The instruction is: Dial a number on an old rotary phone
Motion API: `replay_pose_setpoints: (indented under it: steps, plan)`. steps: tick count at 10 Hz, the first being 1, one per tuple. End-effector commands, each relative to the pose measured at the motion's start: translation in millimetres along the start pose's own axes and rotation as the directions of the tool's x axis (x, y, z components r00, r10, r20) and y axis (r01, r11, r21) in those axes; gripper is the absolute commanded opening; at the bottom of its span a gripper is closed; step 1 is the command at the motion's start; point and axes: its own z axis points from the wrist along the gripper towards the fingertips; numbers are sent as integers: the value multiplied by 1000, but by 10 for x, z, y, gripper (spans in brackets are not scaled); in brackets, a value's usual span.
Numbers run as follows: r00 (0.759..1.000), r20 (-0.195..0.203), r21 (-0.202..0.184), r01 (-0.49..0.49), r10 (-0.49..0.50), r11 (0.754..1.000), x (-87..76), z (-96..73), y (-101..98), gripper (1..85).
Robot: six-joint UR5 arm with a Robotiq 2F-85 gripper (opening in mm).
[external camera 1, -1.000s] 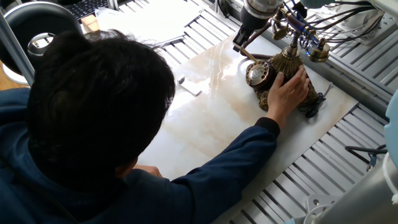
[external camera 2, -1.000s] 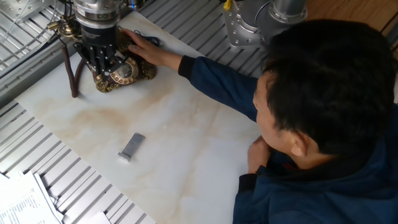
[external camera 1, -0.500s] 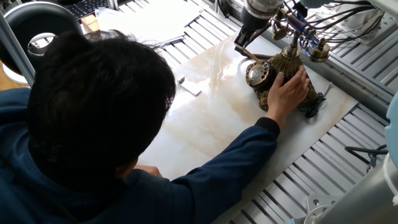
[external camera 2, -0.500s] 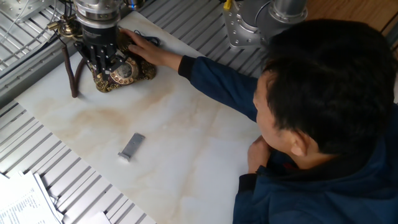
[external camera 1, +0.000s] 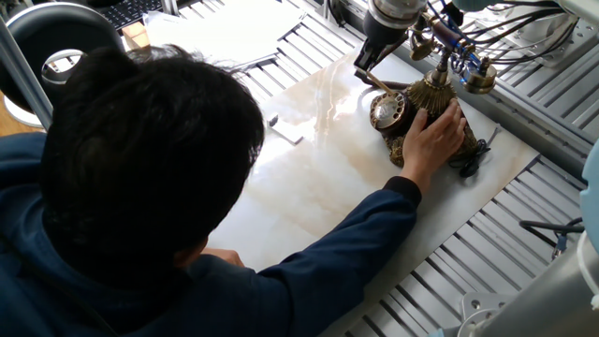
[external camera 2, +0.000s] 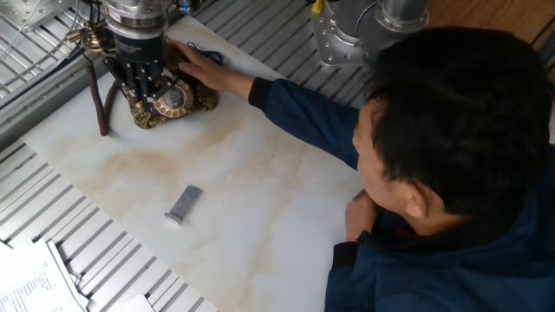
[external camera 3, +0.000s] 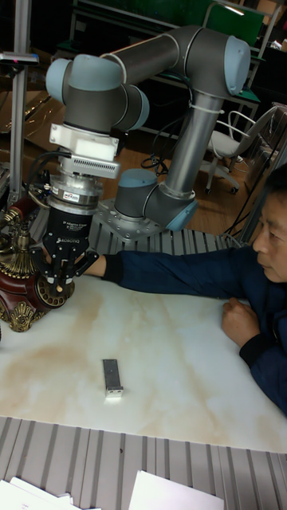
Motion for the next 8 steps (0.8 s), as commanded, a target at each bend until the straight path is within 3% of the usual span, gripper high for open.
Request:
replay_pose_setpoints:
  steps: [1, 8]
  plan:
    - [1000, -2, -12, -25, 25, 1000, 96, -24, 52, 20]
    - [1000, 8, -7, -3, 3, 1000, 158, 29, -7, 20]
